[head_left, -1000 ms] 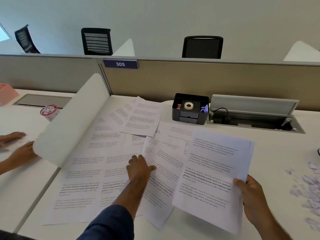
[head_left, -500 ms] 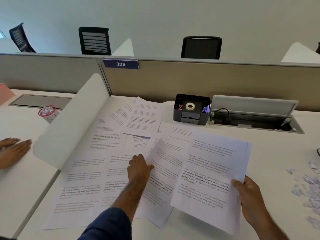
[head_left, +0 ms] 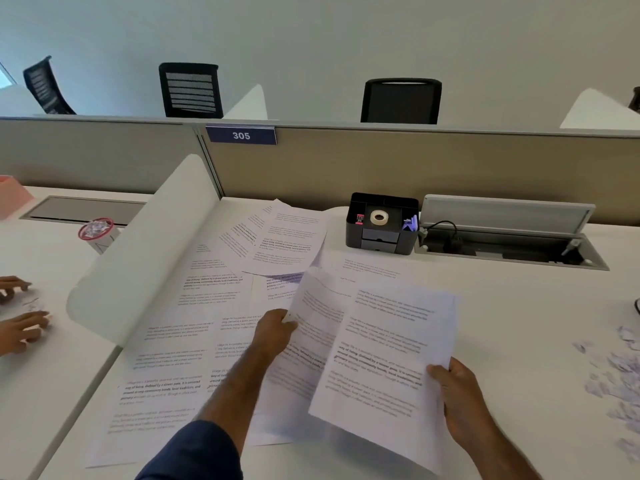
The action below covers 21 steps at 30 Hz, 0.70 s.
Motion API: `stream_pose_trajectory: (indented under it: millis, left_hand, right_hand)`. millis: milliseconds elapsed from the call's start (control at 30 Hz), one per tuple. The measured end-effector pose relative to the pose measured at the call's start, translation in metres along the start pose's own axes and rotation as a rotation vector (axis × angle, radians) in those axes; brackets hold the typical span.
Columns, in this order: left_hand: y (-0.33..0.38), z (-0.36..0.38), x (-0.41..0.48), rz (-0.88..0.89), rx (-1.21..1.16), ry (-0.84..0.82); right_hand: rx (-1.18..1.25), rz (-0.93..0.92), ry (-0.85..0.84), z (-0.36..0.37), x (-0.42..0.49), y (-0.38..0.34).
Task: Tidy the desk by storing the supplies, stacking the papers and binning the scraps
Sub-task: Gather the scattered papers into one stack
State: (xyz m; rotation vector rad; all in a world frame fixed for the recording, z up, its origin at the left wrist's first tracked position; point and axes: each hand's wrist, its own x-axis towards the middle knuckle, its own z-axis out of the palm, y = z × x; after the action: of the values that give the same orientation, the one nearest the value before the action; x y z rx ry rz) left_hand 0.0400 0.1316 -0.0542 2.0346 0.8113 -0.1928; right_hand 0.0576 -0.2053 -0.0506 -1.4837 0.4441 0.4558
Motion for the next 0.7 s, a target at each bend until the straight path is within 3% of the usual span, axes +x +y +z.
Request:
stream_pose_trajectory:
  millis: [200, 400, 533, 700]
  left_hand:
    - [0.006, -0.004, -0.034, -0.003, -0.458, -0.292]
    - [-0.008, 0.019, -0.051, -0.135, -0.709, -0.402]
    - [-0.024, 0.039, -0.055, -0.206, -0.616, -0.336]
    - [-0.008, 0.053, -0.071, -0.072, -0.305, -0.415]
  right_hand:
    - [0.045, 0.059, -0.082, 0.031, -0.004, -0.002]
    - [-0.082, 0.101, -0.065, 0.038, -0.002, -0.008]
    - [-0.219, 0.161, -0.023, 0.036, 0.004, 0.003]
    - [-0.351, 0.147, 0.006, 0.037, 0.008, 0.020]
